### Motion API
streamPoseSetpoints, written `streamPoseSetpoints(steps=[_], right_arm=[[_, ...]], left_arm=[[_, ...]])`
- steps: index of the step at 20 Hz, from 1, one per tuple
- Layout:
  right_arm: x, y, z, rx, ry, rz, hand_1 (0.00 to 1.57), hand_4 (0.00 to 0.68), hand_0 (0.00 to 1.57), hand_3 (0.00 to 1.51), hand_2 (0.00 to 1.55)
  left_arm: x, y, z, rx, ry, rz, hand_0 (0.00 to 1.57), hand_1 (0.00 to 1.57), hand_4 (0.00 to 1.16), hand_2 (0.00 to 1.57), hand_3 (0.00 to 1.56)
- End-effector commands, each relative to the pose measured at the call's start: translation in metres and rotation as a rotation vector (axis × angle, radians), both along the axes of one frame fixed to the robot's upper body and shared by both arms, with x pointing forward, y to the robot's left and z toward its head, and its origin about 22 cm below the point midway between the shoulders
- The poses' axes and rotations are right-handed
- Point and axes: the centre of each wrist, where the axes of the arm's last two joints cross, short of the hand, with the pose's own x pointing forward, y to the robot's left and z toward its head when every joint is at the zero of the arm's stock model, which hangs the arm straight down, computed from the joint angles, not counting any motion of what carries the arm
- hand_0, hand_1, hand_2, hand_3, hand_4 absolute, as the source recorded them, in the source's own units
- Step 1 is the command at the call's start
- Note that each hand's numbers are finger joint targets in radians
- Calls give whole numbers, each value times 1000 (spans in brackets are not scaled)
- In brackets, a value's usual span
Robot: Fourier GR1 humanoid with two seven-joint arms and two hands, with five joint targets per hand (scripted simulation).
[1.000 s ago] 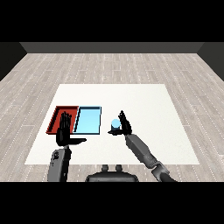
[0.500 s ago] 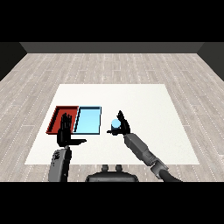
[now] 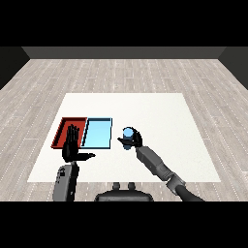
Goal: Pick the blue can and put it in the blue box
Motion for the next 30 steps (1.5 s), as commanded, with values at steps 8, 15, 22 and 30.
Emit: streamPoseSetpoints(steps=[8, 15, 22, 30], right_arm=[[9, 24, 35, -64, -63, -5, 1524, 659, 1524, 1420, 1468], [-1, 25, 44, -55, -155, 7, 1474, 643, 1474, 1411, 1453], [17, 18, 76, -41, -307, 67, 1441, 665, 1441, 1411, 1428], [10, -24, 92, -43, -321, 73, 1429, 660, 1429, 1423, 1451]], left_arm=[[2, -18, 13, 2, 22, -31, 0, 0, 0, 0, 0], [16, -33, -9, 92, 43, -57, 0, 0, 0, 0, 0], [16, -70, -14, 41, 127, -193, 0, 0, 0, 0, 0], [27, -78, -9, 53, 154, -181, 0, 0, 0, 0, 0]])
